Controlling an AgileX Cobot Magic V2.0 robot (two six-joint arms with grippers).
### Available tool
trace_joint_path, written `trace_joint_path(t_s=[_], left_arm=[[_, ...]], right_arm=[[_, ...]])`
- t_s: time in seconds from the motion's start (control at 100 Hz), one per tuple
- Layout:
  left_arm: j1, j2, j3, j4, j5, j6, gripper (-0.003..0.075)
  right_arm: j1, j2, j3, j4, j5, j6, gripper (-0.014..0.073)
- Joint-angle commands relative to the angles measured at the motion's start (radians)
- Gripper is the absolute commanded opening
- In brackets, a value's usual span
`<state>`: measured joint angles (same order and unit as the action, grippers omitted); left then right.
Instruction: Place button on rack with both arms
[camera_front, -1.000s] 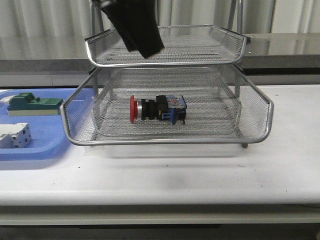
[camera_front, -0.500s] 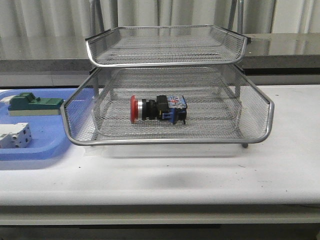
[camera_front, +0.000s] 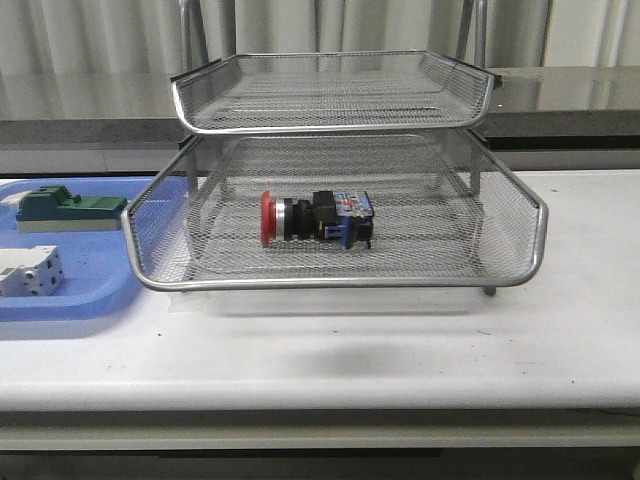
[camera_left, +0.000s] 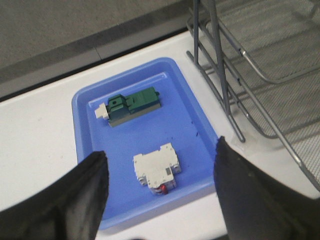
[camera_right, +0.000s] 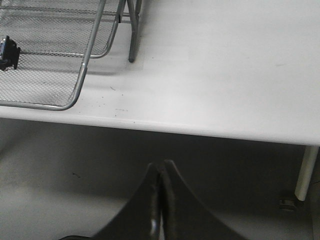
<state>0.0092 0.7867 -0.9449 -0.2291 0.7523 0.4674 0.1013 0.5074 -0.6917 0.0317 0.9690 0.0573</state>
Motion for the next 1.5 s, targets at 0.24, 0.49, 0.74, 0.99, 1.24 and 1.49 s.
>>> trace_joint_path(t_s=[0.24, 0.49, 0.74, 0.99, 1.24, 1.49], left_arm=[[0.004, -0.315, 0.442, -0.158, -0.588, -0.011, 0.0442], [0.004, -0.32, 0.592, -0.187, -0.844, -0.011, 0.0442], [0.004, -0.32, 0.592, -0.221, -0.835, -0.011, 0.0442], [0.004, -0.32, 0.592, -0.221, -0.835, -0.011, 0.031], [0.004, -0.32, 0.592, -0.221, -0.835, -0.011, -0.0015], [0.004, -0.32, 0.592, -0.221, -0.833, -0.011, -0.002]], right_arm=[[-0.008, 0.003, -0.035, -0.004, -0.061, -0.002, -0.0071], [-0.008, 0.003, -0.035, -0.004, -0.061, -0.002, -0.0071], [-0.008, 0.003, -0.035, -0.004, -0.061, -0.002, -0.0071], [-0.008, 0.003, -0.035, -0.004, -0.061, -0.002, -0.0071], [-0.008, 0.003, -0.035, -0.004, -0.061, -0.002, -0.0071], [-0.008, 0.003, -0.035, -0.004, -0.089, -0.002, -0.0071]])
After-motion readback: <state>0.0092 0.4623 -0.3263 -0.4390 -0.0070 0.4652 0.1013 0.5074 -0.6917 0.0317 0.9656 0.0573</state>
